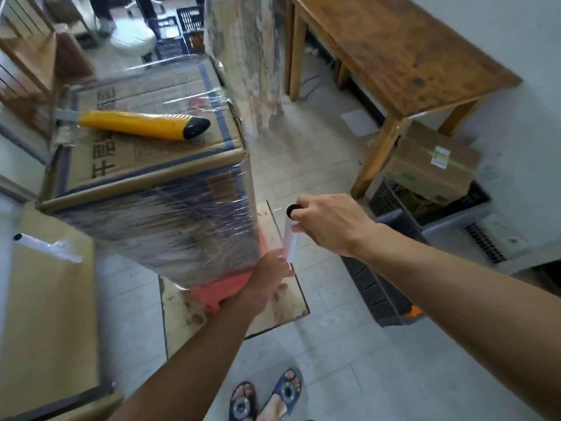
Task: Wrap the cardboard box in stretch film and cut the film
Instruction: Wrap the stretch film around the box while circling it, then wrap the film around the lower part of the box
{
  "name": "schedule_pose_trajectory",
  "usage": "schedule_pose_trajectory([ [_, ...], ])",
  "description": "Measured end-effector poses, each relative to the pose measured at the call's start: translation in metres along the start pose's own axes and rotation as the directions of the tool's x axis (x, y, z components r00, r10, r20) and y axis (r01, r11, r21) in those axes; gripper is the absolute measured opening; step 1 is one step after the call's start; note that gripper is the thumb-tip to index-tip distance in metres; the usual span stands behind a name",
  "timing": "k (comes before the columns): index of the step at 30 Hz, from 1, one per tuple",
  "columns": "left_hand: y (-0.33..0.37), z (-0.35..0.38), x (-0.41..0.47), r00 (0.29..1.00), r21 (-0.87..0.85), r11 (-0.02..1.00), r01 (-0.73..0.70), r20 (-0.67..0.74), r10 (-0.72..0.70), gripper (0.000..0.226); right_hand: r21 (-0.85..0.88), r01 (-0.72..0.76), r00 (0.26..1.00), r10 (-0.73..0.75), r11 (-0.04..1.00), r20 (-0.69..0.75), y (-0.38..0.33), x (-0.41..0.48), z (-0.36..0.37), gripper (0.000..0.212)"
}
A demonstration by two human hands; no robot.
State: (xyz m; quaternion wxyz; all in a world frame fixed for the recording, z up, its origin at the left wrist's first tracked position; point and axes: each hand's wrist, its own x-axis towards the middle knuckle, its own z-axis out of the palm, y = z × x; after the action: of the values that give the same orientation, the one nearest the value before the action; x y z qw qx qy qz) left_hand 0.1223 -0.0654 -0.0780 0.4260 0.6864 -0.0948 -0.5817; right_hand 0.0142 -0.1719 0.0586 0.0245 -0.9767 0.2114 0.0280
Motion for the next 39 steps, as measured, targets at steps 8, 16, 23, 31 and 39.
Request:
schedule_pose_trajectory([
  [8, 0.094, -0.055, -0.142, 0.85, 0.48, 0.719, -0.502, 0.123, 0.512, 0.033, 0.004, 0.048, 0.999, -0.048, 0.999, -0.02, -0.003, -0.007, -0.011, 0.023],
  [16, 0.182, -0.068, -0.227, 0.668, 0.399, 0.668, -0.629, -0.163, 0.726, 0.028, 0.001, 0.15, 0.988, -0.15, 0.989, -0.042, 0.003, 0.004, -0.02, 0.027],
  [23, 0.246, -0.078, -0.211, 0.652, 0.839, 0.544, -0.016, -0.404, 0.642, 0.032, 0.012, 0.154, 0.988, -0.154, 0.988, 0.003, 0.009, 0.01, -0.025, 0.026],
  [31, 0.249, -0.08, -0.187, 0.678, 0.805, 0.554, 0.213, -0.53, 0.509, 0.047, -0.004, 0.188, 0.982, -0.188, 0.982, 0.008, 0.007, 0.016, -0.024, 0.025],
  [39, 0.239, -0.08, -0.194, 0.596, 0.733, 0.68, -0.013, -0.541, 0.594, 0.04, -0.001, 0.179, 0.984, -0.179, 0.984, -0.006, 0.006, 0.015, -0.022, 0.025],
])
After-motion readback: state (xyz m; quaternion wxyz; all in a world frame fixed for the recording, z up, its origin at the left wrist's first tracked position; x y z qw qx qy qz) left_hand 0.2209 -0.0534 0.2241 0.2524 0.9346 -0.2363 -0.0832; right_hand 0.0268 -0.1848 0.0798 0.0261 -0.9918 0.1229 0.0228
